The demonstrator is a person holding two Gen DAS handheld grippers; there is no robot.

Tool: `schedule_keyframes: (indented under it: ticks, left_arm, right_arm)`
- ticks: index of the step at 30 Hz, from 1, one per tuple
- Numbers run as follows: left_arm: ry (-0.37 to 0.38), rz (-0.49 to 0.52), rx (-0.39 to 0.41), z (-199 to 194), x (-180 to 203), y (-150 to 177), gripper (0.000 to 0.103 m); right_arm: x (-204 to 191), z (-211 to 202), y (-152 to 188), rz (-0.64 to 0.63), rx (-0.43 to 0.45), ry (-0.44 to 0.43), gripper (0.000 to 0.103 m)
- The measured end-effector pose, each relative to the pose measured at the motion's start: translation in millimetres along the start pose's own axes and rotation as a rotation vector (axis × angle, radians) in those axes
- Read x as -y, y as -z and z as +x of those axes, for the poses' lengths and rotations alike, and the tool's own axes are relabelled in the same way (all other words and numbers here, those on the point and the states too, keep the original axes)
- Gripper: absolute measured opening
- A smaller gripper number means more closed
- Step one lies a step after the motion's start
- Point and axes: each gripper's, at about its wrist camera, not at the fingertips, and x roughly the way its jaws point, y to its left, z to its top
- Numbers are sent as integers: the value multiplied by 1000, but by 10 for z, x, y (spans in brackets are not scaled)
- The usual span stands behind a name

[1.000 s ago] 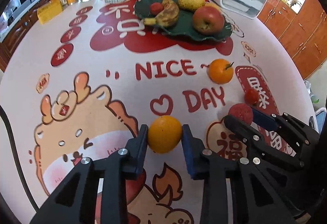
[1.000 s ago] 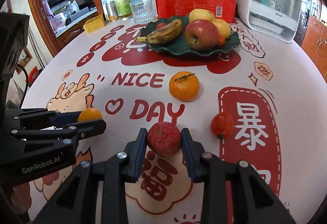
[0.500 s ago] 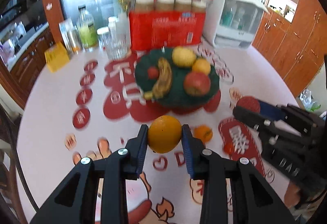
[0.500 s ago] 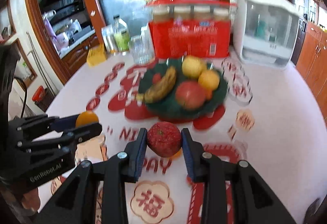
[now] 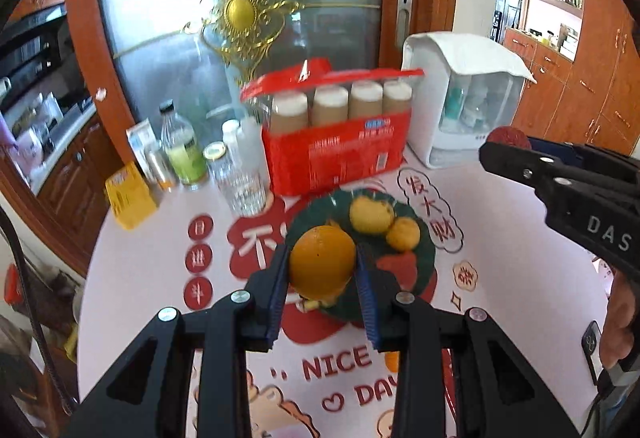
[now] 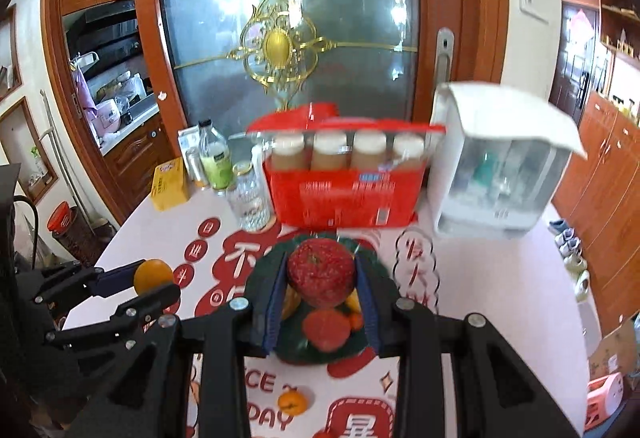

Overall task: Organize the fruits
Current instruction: 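Carry the orange with the left tool onto the plate while the right tool carries the lychee, then open both tools to release the orange and lychee on the plate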

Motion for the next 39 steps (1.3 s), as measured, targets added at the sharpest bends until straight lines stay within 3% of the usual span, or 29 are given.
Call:
schedule_keyframes:
  ticks: [8,21,34,39]
  left_arm:
    - [12,-11,-42,381,-51,-224,31]
    - [53,-45,-209,1493,-161,54,31]
    - [67,-22,-304,2178,-69,238,32]
    - [55,7,-299,2194,-17,252,51]
  right_arm:
    - [52,488,-51,31,-86,-4,34]
    - [107,1554,433,102,-285,4,34]
    - [172,2108,679,112,-381,34,34]
    - [193,2178,727,115,-403,49,35]
